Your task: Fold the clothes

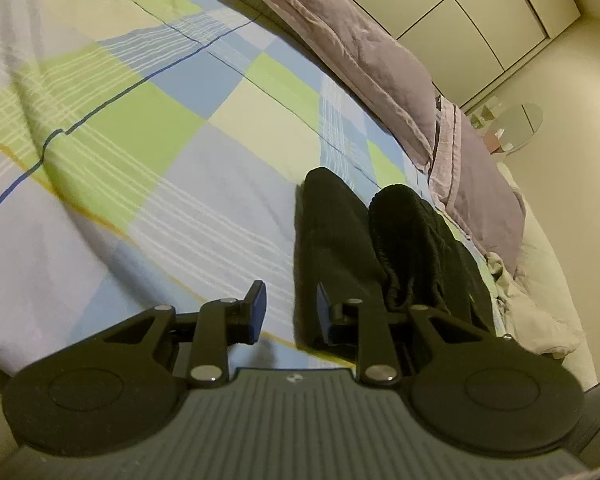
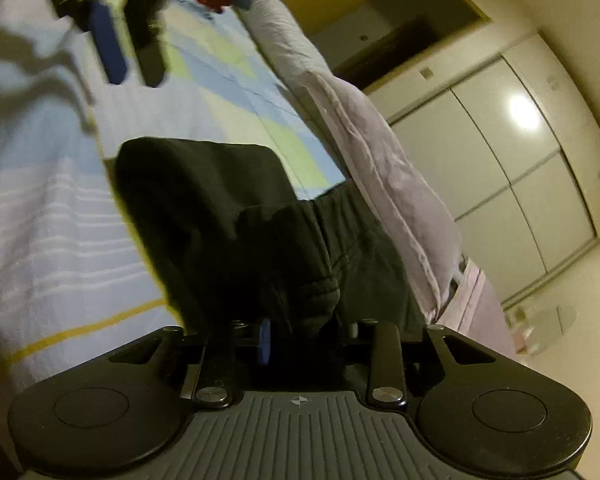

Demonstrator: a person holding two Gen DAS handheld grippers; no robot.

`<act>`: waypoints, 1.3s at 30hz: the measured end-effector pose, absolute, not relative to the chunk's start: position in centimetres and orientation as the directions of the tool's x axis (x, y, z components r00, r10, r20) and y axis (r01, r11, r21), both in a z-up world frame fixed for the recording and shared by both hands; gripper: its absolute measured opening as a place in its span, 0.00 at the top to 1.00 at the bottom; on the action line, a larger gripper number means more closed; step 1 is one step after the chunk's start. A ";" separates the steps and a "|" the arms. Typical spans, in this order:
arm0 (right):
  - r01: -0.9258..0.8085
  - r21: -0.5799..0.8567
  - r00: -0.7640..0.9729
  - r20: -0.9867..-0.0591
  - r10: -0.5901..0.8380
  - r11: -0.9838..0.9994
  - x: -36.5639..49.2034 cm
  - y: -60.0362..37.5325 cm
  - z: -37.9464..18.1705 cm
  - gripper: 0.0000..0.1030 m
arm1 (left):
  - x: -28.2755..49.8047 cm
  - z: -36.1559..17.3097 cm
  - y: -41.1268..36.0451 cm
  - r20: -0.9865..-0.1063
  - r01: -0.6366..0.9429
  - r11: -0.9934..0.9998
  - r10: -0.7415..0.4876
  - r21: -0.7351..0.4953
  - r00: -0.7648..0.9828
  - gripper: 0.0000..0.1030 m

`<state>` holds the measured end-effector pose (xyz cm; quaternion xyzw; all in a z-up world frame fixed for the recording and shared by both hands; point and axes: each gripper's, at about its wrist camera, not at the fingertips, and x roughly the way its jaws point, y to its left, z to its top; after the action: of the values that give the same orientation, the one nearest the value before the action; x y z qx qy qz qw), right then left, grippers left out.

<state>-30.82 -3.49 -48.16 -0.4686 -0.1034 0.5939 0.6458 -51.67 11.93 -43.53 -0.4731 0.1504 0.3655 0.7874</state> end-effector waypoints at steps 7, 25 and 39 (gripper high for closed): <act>-0.685 -0.708 0.220 -0.429 0.876 -0.174 -29.3 -2.8 -47.6 0.75 | -51.7 -43.7 11.7 -0.556 -0.685 0.274 0.422 -0.675 0.717 0.78; -0.655 -0.702 0.026 -0.389 0.921 -0.279 -34.6 -0.8 -46.9 0.88 | -54.6 -44.6 12.3 -0.566 -0.689 0.227 0.426 -0.688 0.706 0.79; -0.981 -0.179 0.002 -0.421 0.907 -0.081 -27.1 -4.5 -39.9 0.61 | -49.6 -37.9 11.5 -0.522 -0.713 0.471 0.486 -0.519 0.701 0.78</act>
<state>-27.13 -4.52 -39.91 -0.2199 0.0836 0.7013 0.6729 -49.56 11.49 -37.90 -0.3716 0.1529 0.3553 0.8440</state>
